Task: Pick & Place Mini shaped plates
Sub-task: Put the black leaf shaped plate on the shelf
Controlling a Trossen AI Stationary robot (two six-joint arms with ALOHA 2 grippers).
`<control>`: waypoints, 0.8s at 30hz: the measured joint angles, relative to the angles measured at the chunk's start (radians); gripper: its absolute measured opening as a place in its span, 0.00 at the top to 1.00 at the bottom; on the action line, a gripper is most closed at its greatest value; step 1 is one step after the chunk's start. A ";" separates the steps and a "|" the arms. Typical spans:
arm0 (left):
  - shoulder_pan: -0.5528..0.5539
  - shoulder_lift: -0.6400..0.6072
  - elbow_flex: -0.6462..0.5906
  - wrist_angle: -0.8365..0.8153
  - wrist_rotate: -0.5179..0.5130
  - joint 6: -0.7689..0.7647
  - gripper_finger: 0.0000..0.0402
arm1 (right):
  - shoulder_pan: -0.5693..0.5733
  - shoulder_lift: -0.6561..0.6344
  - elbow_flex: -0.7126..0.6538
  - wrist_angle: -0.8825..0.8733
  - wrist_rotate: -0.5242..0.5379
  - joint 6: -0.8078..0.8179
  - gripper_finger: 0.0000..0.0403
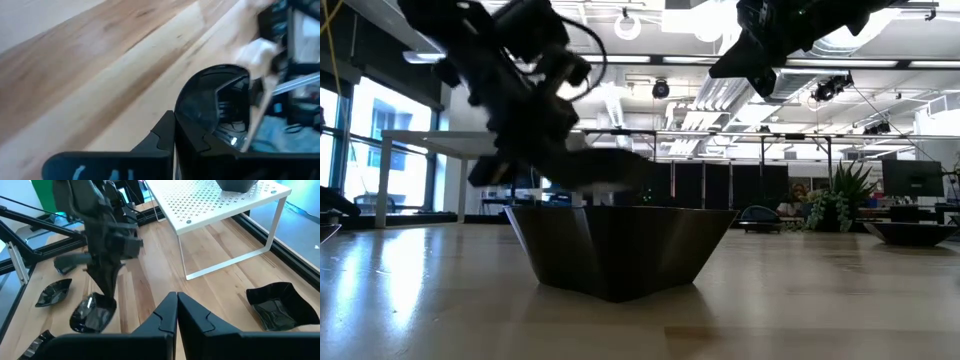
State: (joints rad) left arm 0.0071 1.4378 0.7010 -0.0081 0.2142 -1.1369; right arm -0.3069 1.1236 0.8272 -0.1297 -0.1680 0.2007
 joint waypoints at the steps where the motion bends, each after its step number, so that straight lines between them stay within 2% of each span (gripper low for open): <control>1: 0.000 -0.030 0.000 0.002 -0.010 -0.026 1.00 | 0.000 0.000 0.000 0.000 0.000 0.000 0.98; 6: 0.000 -0.190 0.000 -0.005 -0.113 -0.202 1.00 | 0.000 0.000 0.000 0.000 0.000 0.000 0.98; 11: 0.000 -0.365 0.001 -0.061 -0.387 -0.444 1.00 | 0.000 0.000 0.000 0.000 0.000 -0.001 0.98; 15: 0.000 -0.481 0.005 -0.243 -0.622 -0.623 1.00 | 0.000 0.000 0.000 0.000 0.000 -0.001 0.98; 18: 0.000 -0.535 0.063 -0.485 -0.770 -0.739 1.00 | 0.000 0.000 0.000 0.000 0.000 -0.001 0.98; 21: 0.000 -0.539 0.150 -0.699 -0.877 -0.827 1.00 | 0.000 0.000 0.000 0.000 0.000 -0.002 0.98; 24: 0.003 -0.533 0.219 -0.870 -0.938 -0.922 1.00 | 0.000 0.000 0.000 0.000 0.000 -0.016 0.98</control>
State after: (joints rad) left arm 0.0105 0.9046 0.9195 -0.8785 -0.7239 -2.0588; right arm -0.3069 1.1236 0.8276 -0.1295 -0.1684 0.1847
